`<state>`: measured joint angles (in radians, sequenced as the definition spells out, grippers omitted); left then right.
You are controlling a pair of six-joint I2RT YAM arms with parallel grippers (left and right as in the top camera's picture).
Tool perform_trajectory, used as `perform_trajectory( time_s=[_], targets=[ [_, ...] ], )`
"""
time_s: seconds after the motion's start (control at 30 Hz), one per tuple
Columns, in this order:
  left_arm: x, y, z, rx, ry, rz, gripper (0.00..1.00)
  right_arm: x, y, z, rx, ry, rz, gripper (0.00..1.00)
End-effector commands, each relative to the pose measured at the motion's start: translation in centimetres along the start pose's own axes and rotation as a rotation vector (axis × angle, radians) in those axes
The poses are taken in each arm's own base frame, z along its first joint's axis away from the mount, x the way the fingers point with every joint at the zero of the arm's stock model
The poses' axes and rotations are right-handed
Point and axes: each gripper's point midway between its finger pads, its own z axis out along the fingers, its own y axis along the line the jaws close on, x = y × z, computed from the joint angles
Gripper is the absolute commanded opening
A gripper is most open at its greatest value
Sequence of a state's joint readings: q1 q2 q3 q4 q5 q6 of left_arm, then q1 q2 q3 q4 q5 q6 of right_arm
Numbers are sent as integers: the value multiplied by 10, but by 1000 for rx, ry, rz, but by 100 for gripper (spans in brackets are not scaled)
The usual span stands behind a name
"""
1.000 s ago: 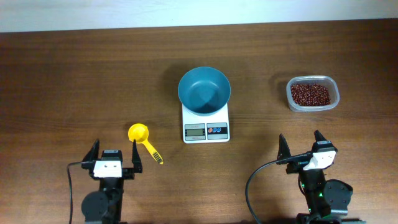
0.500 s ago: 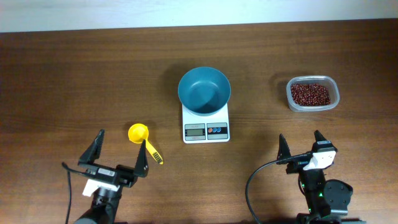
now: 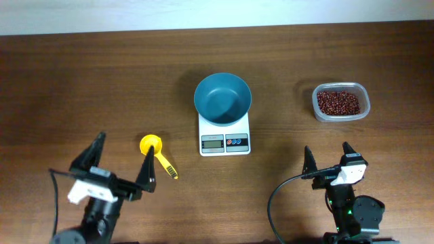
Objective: Scoop item into bowl and weigh 50g on scale
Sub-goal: 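Reach the left gripper down and grasp the yellow scoop's bowl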
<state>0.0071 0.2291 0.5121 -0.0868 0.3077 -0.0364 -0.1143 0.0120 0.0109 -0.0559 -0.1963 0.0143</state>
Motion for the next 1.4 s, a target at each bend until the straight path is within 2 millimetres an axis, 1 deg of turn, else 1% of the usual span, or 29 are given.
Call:
perform_trajectory(
  time_s=[0.0, 0.2, 0.27, 0.33, 0.4, 0.53, 0.67, 0.73, 0.77, 0.9, 1.03, 1.1, 1.17, 1.27, 1.37],
  targets=[
    [-9, 3, 14, 1, 96, -39, 99, 3, 4, 0, -18, 6, -6, 99],
    [-3, 12, 39, -7, 310, -108, 99, 3, 4, 0, -18, 6, -6, 98],
    [4, 14, 46, -10, 406, -139, 99, 3, 4, 0, -18, 6, -6, 99],
    [13, 15, 49, -11, 493, -169, 99, 3, 4, 0, -18, 6, -6, 99],
    [27, 13, 46, -7, 585, -201, 99, 3, 4, 0, -18, 6, -6, 99],
    [67, 10, 33, -16, 777, -264, 99, 3, 4, 0, -18, 6, -6, 99],
    [95, 9, 26, -21, 905, -307, 99, 3, 4, 0, -18, 6, -6, 99],
    [106, 4, 25, 4, 960, -340, 99, 3, 4, 0, -18, 6, -6, 99],
    [115, 3, 23, 8, 1001, -358, 99, 3, 4, 0, -18, 6, -6, 99],
    [128, 2, 25, 11, 1058, -382, 99, 3, 4, 0, -18, 6, -6, 99],
    [145, 8, 27, -15, 1118, -391, 99, 3, 4, 0, -18, 6, -6, 99],
    [157, 23, 23, -133, 1166, -405, 99, 3, 4, 0, -18, 6, -6, 99],
    [170, 44, 13, -319, 1221, -425, 99, 3, 4, 0, -18, 6, -6, 99],
    [186, 66, -7, -556, 1293, -454, 99, 3, 4, 0, -18, 6, -6, 99],
    [195, 71, -7, -603, 1317, -465, 99, 3, 4, 0, -18, 6, -6, 99]
  ],
)
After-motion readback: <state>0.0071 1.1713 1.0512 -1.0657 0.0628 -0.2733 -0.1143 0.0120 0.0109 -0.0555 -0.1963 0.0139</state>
